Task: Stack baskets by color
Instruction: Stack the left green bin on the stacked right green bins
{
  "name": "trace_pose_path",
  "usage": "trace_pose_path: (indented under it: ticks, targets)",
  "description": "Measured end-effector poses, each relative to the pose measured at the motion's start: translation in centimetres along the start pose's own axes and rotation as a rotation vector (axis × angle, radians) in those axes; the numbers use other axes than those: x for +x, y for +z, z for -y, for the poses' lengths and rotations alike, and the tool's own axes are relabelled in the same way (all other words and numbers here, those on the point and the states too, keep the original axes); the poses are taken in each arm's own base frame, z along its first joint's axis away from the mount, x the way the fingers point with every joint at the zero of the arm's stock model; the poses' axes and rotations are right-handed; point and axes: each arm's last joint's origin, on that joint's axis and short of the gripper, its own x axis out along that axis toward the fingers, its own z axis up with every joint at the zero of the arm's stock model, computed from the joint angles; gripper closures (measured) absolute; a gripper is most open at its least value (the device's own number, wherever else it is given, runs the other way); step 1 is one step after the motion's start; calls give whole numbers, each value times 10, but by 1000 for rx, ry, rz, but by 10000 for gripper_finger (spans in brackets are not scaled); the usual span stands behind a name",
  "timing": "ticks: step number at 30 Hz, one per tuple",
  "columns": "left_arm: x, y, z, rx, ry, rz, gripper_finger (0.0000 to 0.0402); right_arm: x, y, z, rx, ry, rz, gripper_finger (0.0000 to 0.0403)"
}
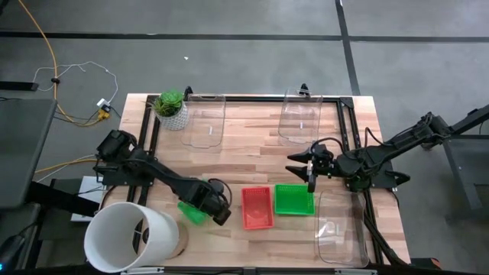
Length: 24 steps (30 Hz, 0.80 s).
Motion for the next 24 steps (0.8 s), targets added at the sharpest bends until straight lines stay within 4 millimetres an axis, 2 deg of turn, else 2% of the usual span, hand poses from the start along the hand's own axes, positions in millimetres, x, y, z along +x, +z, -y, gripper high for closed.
trace_pose_path:
  ticks: [2,7,11,16,20,24]
  targets:
    - [-5,5,-1,33,-10,19,390,0,1,-1,8,3,13,206]
    - [-23,21,-7,112,-49,57,391,-1,9,-3,-1,29,81,206]
    - [-47,33,-13,187,-116,103,398,-5,21,-7,-14,65,187,206]
    - [-89,39,-22,253,-213,252,401,-14,40,-9,-12,110,340,206]
    - [-130,41,-27,309,-330,480,401,-23,50,-8,-16,114,415,206]
    - [-169,39,-30,437,-423,736,401,-28,54,-5,-3,81,437,206]
